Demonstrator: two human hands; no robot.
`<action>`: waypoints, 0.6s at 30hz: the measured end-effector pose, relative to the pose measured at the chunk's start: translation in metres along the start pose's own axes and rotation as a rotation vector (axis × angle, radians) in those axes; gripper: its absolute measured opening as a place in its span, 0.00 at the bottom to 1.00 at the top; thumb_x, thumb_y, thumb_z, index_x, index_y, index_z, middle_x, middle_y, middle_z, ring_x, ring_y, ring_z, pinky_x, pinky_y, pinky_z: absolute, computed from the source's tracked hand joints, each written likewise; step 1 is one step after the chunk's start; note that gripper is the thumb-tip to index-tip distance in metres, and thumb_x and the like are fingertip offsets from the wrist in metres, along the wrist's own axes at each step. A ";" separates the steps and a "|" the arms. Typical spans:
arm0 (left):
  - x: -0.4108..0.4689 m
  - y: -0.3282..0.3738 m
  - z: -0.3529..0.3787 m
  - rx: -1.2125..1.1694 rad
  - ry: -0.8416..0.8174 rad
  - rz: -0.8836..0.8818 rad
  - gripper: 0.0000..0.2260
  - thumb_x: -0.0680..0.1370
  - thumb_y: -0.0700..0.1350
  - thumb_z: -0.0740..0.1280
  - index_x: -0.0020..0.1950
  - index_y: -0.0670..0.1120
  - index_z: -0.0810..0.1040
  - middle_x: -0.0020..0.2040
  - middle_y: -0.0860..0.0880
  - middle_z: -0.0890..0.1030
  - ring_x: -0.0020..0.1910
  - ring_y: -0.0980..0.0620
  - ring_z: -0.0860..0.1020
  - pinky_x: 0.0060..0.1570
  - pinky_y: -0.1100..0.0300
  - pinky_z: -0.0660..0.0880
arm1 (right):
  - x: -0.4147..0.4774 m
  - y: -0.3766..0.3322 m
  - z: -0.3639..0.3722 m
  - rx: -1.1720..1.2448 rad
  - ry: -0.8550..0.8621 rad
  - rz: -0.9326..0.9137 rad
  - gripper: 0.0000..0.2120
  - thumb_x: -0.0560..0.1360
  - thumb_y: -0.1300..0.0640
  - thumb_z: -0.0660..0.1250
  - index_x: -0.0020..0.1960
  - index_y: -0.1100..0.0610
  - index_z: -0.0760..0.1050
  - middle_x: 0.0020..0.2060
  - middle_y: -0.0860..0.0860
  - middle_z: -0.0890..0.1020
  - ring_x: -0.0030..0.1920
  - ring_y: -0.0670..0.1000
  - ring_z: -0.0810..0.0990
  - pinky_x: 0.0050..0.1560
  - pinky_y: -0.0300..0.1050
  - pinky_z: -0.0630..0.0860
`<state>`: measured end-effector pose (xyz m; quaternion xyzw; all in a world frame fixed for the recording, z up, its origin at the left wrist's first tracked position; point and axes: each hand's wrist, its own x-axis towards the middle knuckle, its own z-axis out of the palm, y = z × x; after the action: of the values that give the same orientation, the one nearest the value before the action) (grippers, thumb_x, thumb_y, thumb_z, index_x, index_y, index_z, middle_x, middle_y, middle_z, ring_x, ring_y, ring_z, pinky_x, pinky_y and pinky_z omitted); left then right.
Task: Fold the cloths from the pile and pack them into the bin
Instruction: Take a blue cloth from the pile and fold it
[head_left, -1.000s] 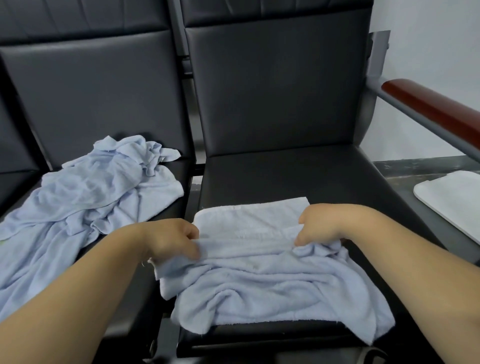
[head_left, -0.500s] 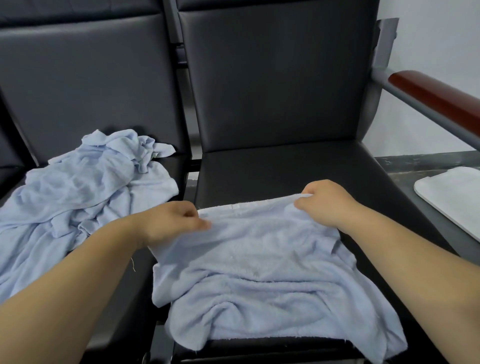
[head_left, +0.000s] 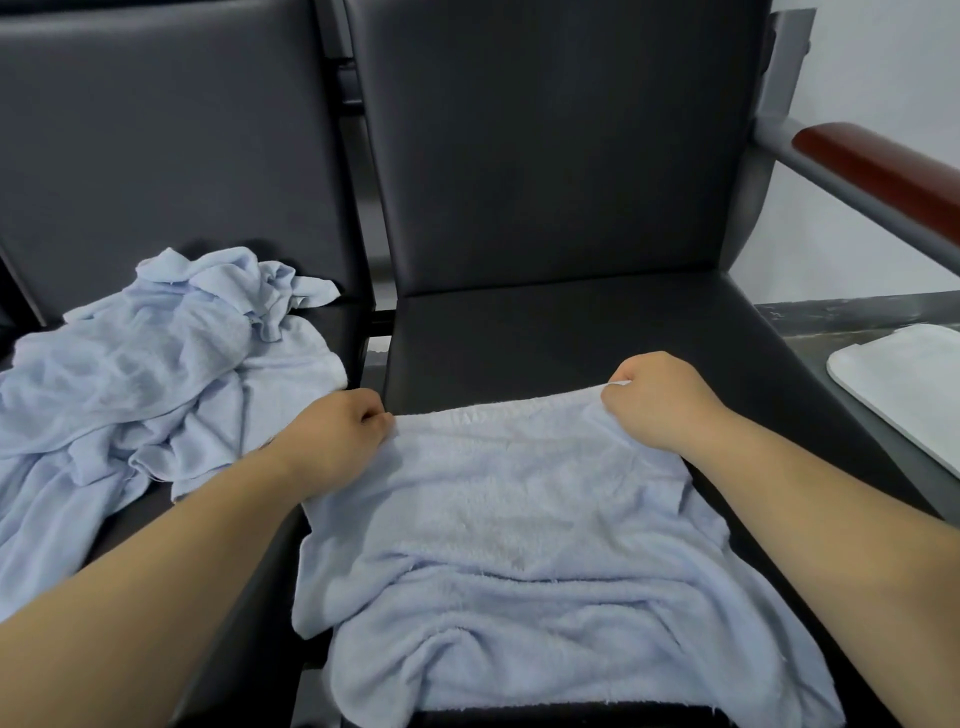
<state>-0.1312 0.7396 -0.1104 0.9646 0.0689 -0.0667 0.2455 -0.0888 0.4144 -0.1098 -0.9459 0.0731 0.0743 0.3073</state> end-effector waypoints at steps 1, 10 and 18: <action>0.001 -0.001 0.001 0.007 0.006 0.002 0.12 0.83 0.46 0.61 0.40 0.45 0.74 0.38 0.47 0.78 0.38 0.48 0.75 0.38 0.56 0.70 | 0.001 0.000 0.001 -0.012 0.002 0.003 0.14 0.76 0.60 0.62 0.54 0.66 0.80 0.50 0.63 0.84 0.39 0.53 0.72 0.39 0.48 0.69; 0.006 -0.005 0.003 0.070 -0.018 0.009 0.11 0.82 0.46 0.61 0.41 0.44 0.71 0.39 0.45 0.78 0.39 0.46 0.76 0.41 0.52 0.73 | 0.001 -0.003 0.002 -0.152 -0.001 -0.010 0.08 0.78 0.56 0.64 0.47 0.61 0.76 0.40 0.55 0.79 0.37 0.53 0.73 0.36 0.48 0.69; 0.007 0.000 0.001 0.150 -0.062 0.064 0.07 0.78 0.50 0.65 0.42 0.49 0.72 0.45 0.49 0.76 0.42 0.49 0.76 0.46 0.52 0.75 | -0.006 -0.013 -0.002 -0.187 -0.091 -0.015 0.07 0.76 0.55 0.65 0.53 0.55 0.74 0.47 0.53 0.81 0.41 0.51 0.75 0.39 0.48 0.72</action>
<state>-0.1247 0.7395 -0.1119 0.9795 0.0253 -0.0937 0.1764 -0.0924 0.4240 -0.0992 -0.9666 0.0445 0.1216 0.2212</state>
